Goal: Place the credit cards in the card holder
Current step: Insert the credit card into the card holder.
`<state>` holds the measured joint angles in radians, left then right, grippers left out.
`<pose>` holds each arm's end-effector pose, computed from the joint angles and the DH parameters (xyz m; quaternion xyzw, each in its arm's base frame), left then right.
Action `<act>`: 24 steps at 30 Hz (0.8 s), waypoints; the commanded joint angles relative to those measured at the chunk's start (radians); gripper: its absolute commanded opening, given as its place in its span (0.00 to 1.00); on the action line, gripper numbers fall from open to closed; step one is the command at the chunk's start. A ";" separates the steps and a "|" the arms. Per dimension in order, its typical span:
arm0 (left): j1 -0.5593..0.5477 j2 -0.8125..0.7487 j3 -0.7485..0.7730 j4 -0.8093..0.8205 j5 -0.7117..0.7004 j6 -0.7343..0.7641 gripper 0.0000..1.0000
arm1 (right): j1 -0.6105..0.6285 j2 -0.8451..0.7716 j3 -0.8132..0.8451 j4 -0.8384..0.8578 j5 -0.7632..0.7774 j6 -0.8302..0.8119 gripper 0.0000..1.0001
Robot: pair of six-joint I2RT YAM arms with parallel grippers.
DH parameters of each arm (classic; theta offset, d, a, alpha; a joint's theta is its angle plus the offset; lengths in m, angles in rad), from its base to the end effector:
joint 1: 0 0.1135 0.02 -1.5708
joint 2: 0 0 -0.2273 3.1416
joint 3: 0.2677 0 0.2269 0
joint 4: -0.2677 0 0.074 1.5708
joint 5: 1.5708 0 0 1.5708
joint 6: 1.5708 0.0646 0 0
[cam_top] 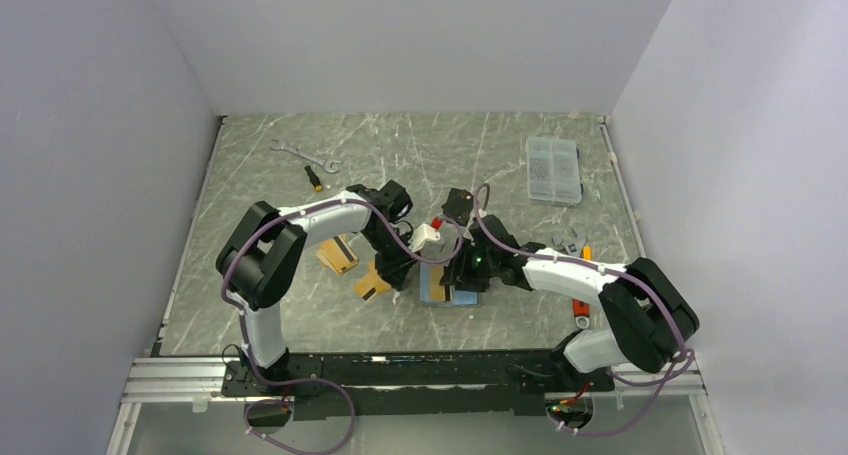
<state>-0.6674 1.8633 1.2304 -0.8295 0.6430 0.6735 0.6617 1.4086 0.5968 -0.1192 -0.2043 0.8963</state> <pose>0.2204 -0.2230 0.1251 0.6021 0.7317 -0.3154 0.0524 0.1966 0.1697 0.1103 0.0787 0.9416 0.2887 0.1546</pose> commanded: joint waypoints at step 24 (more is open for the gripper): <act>-0.104 0.008 0.132 -0.015 0.000 -0.051 0.28 | 0.023 0.033 0.080 -0.168 0.172 -0.014 0.00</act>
<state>-0.7460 1.8351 1.3224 -0.8581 0.6750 0.6380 0.6834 1.4281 0.6941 -0.2920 -0.0669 0.8585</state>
